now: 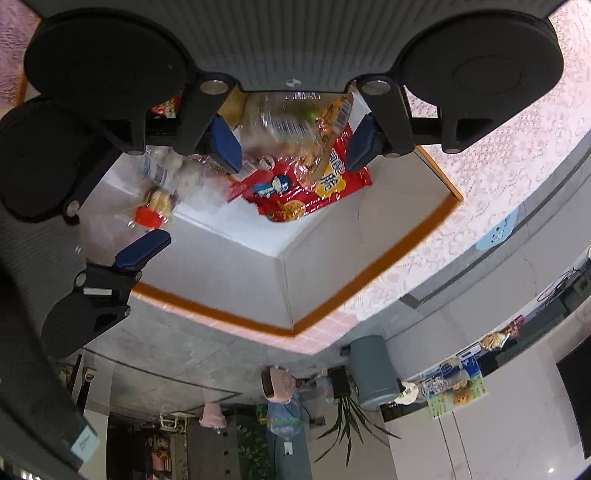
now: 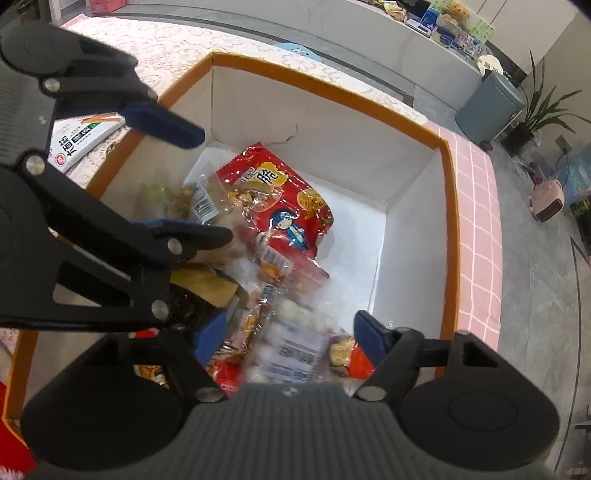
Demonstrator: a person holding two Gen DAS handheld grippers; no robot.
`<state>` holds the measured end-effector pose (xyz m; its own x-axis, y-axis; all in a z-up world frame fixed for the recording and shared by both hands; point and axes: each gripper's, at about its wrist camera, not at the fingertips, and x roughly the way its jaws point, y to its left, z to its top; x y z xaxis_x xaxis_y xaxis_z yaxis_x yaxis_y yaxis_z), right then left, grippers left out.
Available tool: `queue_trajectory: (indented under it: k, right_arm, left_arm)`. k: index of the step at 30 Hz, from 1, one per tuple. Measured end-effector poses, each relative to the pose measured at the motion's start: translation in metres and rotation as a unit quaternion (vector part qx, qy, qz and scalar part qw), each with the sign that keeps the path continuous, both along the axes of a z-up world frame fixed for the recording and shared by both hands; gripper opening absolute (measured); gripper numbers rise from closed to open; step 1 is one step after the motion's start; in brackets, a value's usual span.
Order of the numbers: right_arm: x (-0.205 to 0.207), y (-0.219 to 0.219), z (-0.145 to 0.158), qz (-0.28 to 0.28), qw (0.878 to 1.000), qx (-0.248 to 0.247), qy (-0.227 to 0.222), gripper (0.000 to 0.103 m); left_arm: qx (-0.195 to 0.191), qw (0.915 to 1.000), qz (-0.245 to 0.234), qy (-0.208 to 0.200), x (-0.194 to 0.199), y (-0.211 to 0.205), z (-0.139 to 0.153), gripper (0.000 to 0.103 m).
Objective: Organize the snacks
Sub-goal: 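Carry the green bag with the left tool while the right tool carries the white-ball pack into the box, then open both tools over the box and withdraw toward the remaining snacks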
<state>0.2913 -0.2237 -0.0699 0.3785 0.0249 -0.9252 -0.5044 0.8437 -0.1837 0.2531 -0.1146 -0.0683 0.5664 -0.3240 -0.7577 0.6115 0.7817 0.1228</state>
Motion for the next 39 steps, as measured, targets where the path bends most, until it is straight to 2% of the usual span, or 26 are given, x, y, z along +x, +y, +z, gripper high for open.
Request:
queue_trajectory:
  k: [7,13,21,26,32,39]
  right_arm:
    - [-0.011,0.002,0.020,-0.008,1.000,0.012,-0.014,0.081]
    - [-0.024,0.010,0.036,-0.053,0.998,0.027,-0.028,0.082]
    - [-0.050,0.032,0.062,-0.071,0.993,0.084,-0.047,0.082]
    - [-0.065,0.053,0.075,-0.066,0.989,0.121,-0.052,0.082]
    - [-0.086,0.086,0.076,-0.060,0.983,0.155,-0.079,0.082]
    - [-0.096,0.121,0.059,-0.071,0.977,0.179,-0.092,0.083]
  left_arm:
    - [-0.001,0.9998,0.016,-0.013,-0.013,0.008,0.017,0.077]
    - [-0.005,0.9986,0.050,-0.015,-0.022,0.022,0.032,0.077]
    - [-0.018,0.9967,0.076,-0.025,-0.044,0.052,0.055,0.076]
    - [-0.045,0.9942,0.095,-0.019,-0.059,0.082,0.070,0.076]
    - [-0.054,0.9892,0.135,-0.015,-0.074,0.117,0.072,0.076]
    - [-0.057,0.9825,0.178,0.000,-0.079,0.157,0.059,0.076]
